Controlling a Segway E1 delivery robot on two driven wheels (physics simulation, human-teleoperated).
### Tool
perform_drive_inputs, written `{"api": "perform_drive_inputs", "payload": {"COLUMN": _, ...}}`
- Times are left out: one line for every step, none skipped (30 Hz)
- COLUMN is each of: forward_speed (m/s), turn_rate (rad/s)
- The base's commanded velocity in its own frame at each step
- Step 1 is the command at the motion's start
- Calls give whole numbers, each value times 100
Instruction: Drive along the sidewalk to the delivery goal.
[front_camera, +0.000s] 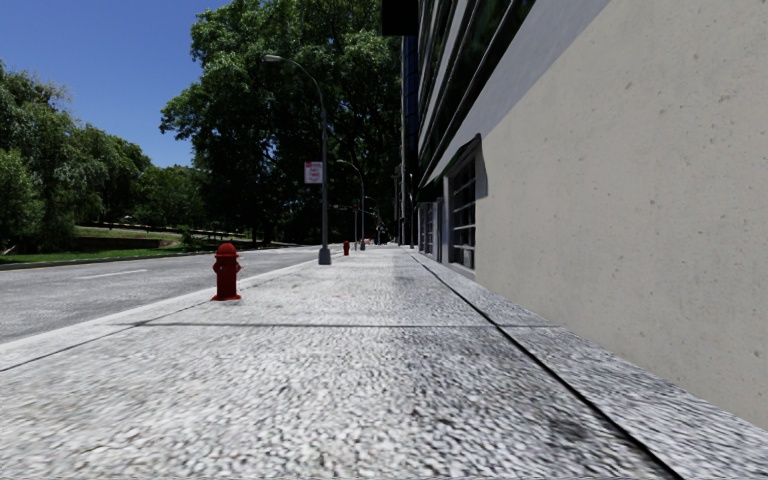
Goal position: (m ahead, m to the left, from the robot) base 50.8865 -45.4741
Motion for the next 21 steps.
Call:
{"api": "perform_drive_inputs", "payload": {"forward_speed": 197, "turn_rate": 0}}
{"api": "perform_drive_inputs", "payload": {"forward_speed": 197, "turn_rate": 0}}
{"api": "perform_drive_inputs", "payload": {"forward_speed": 197, "turn_rate": 0}}
{"api": "perform_drive_inputs", "payload": {"forward_speed": 197, "turn_rate": 0}}
{"api": "perform_drive_inputs", "payload": {"forward_speed": 197, "turn_rate": 0}}
{"api": "perform_drive_inputs", "payload": {"forward_speed": 197, "turn_rate": 0}}
{"api": "perform_drive_inputs", "payload": {"forward_speed": 197, "turn_rate": 0}}
{"api": "perform_drive_inputs", "payload": {"forward_speed": 197, "turn_rate": 0}}
{"api": "perform_drive_inputs", "payload": {"forward_speed": 197, "turn_rate": 0}}
{"api": "perform_drive_inputs", "payload": {"forward_speed": 197, "turn_rate": 0}}
{"api": "perform_drive_inputs", "payload": {"forward_speed": 198, "turn_rate": 0}}
{"api": "perform_drive_inputs", "payload": {"forward_speed": 198, "turn_rate": 0}}
{"api": "perform_drive_inputs", "payload": {"forward_speed": 198, "turn_rate": 0}}
{"api": "perform_drive_inputs", "payload": {"forward_speed": 198, "turn_rate": 0}}
{"api": "perform_drive_inputs", "payload": {"forward_speed": 198, "turn_rate": 0}}
{"api": "perform_drive_inputs", "payload": {"forward_speed": 198, "turn_rate": 0}}
{"api": "perform_drive_inputs", "payload": {"forward_speed": 198, "turn_rate": 0}}
{"api": "perform_drive_inputs", "payload": {"forward_speed": 198, "turn_rate": 0}}
{"api": "perform_drive_inputs", "payload": {"forward_speed": 198, "turn_rate": 0}}
{"api": "perform_drive_inputs", "payload": {"forward_speed": 198, "turn_rate": 0}}
{"api": "perform_drive_inputs", "payload": {"forward_speed": 198, "turn_rate": 0}}
